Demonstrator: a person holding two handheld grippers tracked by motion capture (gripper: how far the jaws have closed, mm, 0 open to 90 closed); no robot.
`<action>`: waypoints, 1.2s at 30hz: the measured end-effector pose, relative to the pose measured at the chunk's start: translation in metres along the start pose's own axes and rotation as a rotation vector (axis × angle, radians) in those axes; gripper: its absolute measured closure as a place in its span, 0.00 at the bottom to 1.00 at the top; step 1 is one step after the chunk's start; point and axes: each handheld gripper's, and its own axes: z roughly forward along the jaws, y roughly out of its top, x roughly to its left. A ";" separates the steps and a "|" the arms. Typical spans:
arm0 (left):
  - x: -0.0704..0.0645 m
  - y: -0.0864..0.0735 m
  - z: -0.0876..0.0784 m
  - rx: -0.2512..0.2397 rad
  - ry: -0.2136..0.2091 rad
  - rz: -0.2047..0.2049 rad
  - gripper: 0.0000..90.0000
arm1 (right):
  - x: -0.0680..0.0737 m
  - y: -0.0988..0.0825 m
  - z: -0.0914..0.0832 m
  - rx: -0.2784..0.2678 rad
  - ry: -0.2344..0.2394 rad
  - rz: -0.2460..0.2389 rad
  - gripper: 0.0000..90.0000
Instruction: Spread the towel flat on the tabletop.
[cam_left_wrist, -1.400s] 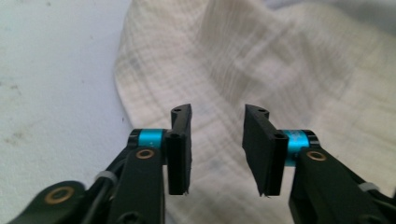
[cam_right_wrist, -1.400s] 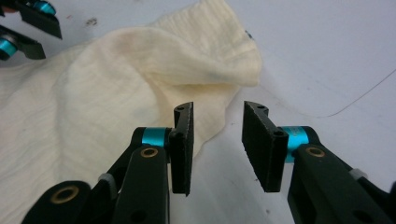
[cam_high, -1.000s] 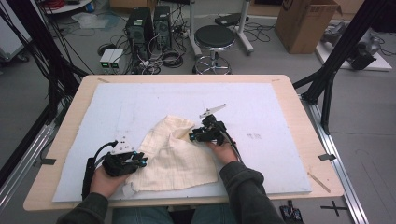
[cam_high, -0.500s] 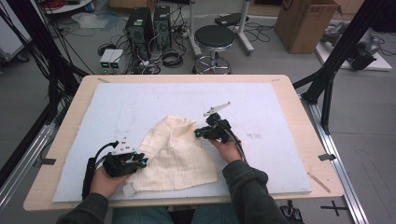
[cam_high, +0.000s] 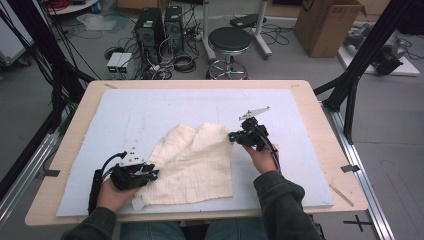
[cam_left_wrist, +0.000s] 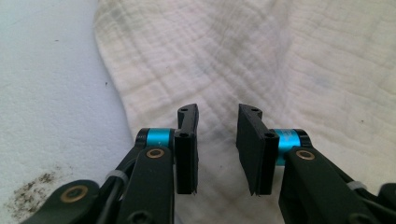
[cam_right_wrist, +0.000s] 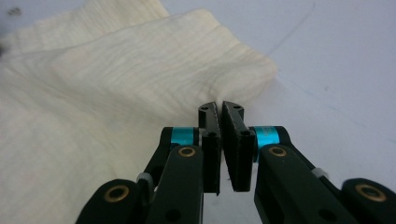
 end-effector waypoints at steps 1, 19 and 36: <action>0.000 0.000 0.000 0.001 0.000 0.001 0.75 | -0.002 -0.003 0.001 0.002 0.004 0.007 0.95; 0.001 0.000 0.000 -0.003 -0.007 -0.007 0.74 | -0.019 -0.006 0.010 -0.084 0.034 0.155 0.63; 0.019 0.052 0.012 -0.078 0.025 -0.054 0.60 | -0.023 -0.010 0.000 -0.030 0.017 0.084 0.98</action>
